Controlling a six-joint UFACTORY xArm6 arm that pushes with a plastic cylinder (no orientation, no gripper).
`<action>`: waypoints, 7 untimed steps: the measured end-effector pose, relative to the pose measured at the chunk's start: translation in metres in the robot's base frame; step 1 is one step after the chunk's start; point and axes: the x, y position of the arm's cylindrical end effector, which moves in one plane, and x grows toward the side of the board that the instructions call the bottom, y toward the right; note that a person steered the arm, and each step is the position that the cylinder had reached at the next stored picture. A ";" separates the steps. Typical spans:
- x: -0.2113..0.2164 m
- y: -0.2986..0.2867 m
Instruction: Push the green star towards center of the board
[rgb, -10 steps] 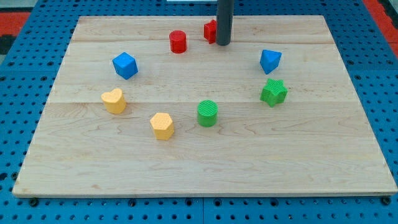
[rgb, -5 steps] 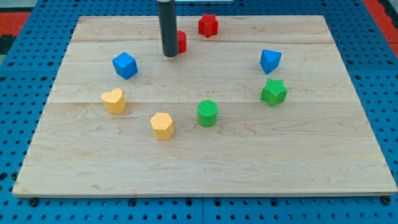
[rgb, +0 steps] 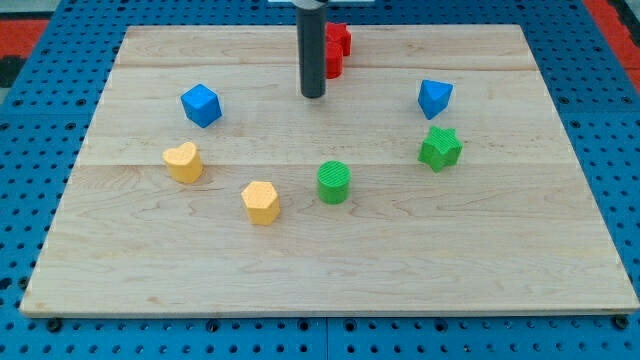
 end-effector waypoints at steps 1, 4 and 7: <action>0.046 0.067; 0.080 0.246; 0.090 0.003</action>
